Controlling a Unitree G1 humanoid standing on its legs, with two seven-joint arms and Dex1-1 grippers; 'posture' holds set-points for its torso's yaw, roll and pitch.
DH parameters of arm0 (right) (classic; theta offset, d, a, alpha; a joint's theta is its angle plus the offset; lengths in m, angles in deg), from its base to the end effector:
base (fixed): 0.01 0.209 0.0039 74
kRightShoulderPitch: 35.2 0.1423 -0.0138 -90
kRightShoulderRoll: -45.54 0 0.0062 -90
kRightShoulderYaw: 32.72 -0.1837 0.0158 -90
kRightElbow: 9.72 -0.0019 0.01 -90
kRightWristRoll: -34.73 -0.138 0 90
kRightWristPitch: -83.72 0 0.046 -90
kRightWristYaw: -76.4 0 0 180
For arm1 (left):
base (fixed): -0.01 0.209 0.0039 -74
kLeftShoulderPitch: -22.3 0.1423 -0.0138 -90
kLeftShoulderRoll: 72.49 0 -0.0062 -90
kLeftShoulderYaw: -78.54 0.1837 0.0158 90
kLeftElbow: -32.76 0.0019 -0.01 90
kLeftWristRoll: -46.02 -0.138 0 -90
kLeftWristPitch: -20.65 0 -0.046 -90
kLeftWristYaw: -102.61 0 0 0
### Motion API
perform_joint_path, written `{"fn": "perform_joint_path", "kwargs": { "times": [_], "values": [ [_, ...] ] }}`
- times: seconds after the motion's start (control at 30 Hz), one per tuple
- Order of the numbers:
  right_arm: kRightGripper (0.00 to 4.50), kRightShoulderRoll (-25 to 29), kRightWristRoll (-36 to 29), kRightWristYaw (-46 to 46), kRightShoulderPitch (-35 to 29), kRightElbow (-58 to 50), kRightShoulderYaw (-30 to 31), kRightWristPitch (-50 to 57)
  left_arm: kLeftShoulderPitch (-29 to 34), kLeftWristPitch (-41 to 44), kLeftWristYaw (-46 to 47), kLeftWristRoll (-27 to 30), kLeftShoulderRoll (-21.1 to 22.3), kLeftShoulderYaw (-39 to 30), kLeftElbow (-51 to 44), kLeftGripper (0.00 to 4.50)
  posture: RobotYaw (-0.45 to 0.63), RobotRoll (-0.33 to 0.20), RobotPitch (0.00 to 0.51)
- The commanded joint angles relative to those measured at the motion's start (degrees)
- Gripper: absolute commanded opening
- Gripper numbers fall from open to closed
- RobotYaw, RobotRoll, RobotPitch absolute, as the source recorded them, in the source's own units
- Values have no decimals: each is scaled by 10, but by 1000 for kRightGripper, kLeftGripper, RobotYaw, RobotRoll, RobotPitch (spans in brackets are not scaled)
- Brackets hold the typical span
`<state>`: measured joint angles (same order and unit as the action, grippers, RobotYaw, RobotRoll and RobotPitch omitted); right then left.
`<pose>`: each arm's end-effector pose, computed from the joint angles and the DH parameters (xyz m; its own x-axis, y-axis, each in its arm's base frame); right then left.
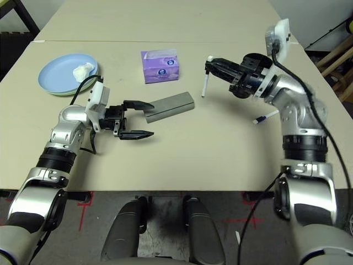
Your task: Organize and tidy the items on the table.
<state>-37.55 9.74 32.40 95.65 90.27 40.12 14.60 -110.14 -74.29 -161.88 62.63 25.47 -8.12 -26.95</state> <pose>0.3023 -0.2373 0.2088 0.7272 0.6078 0.3191 -0.6308 0.7750 -0.0388 0.3280 0.2013 0.1621 0.0819 -0.9907 -0.1088 0.9529 0.0459 0.2999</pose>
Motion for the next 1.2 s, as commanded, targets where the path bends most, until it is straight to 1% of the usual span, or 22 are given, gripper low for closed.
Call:
{"fn": "perform_joint_path", "kwargs": {
  "times": [0.03,0.17,0.4,0.53,0.8,1.0,1.2],
  "values": [
    [425,-28,1,86,-9,-32,-26,-42,-8,-7,-3,-3,-2,9,10,4500,54,0,217],
    [425,-40,8,140,6,-16,-33,-86,-11,-10,-3,-4,-3,9,16,4500,54,0,216],
    [425,-17,27,190,30,13,-34,-143,-13,-12,-5,-3,-1,8,20,4500,57,0,214],
    [425,-7,30,214,44,17,-35,-157,-13,-13,-5,-3,0,8,23,4500,55,0,212],
    [425,10,51,295,33,27,-41,-126,-13,-14,-6,-3,-1,9,24,4500,50,0,212],
    [425,19,54,320,28,24,-42,-116,-14,-15,-7,-4,-1,9,25,4500,49,0,211],
    [425,25,57,349,5,10,-33,-46,-16,-16,-8,-4,-1,9,28,4500,46,0,212]
  ]
}}
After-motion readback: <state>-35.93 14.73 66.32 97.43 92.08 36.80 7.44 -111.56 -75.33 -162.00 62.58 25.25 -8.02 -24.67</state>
